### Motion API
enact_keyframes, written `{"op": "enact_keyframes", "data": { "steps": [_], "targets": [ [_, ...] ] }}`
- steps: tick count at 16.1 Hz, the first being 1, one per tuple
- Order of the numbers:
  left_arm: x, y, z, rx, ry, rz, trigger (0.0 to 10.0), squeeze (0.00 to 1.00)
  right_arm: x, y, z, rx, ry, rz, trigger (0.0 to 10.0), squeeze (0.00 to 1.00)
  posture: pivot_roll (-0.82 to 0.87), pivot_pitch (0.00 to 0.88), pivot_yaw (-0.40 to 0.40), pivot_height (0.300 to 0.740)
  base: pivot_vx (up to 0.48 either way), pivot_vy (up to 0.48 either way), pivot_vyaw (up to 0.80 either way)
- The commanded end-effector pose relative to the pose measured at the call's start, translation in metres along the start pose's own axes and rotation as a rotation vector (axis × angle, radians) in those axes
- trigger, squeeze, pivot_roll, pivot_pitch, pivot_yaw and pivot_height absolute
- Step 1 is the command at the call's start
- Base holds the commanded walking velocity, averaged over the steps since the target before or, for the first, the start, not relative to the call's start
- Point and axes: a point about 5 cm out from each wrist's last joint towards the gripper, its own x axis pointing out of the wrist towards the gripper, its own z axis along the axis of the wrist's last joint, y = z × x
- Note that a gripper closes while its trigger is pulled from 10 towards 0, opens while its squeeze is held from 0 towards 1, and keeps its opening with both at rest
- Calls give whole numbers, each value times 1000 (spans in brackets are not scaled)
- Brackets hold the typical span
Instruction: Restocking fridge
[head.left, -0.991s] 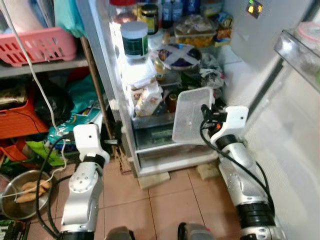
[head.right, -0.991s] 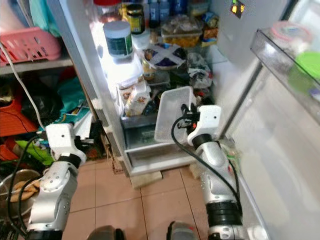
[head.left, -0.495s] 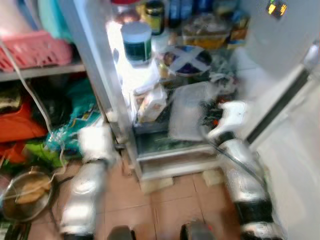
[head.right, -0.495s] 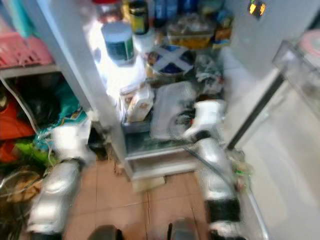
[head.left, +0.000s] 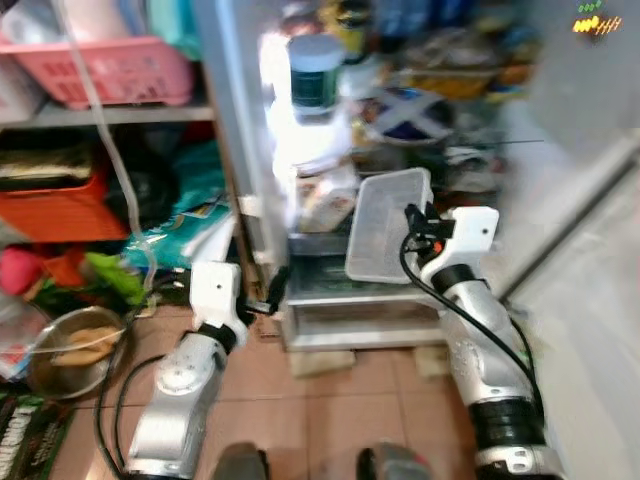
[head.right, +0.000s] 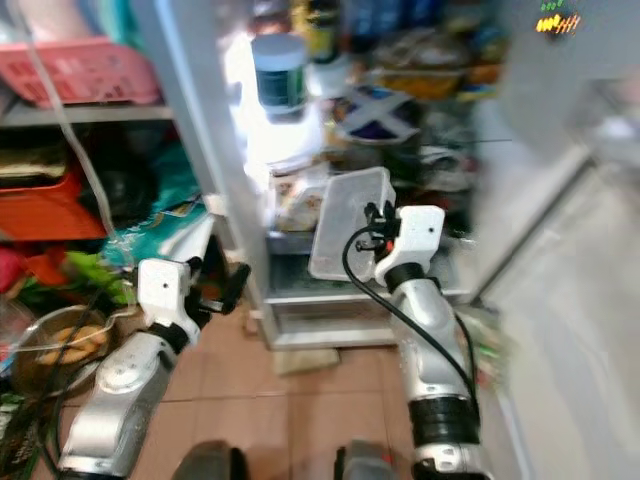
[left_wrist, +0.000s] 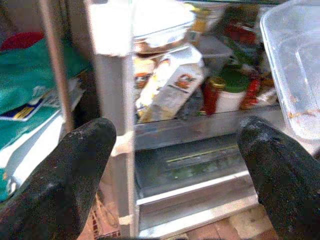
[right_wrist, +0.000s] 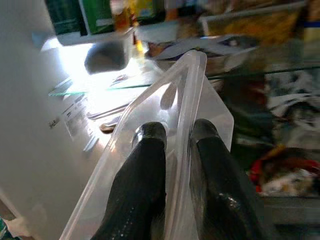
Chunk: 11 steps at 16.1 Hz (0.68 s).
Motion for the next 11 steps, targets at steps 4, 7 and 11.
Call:
{"op": "enact_keyframes", "data": {
  "steps": [4, 7, 11],
  "targets": [
    [1, 2, 5, 14, -21, 0, 10000, 0, 0, -1, 3, -5, -14, -14, 10000, 0, 53, 128, 34, 740, 133, 0, -800],
    [1, 4, 6, 13, -26, 8, 10000, 0, 0, -1, 3, -7, -16, -13, 10000, 0, 55, 130, 35, 740, 309, 0, -175],
    [0, 5, 6, 12, -30, 18, 10000, 0, 0, 2, 4, -8, -29, 15, 10000, 0, 55, 131, 33, 740, 382, 62, 0]
  ]
}}
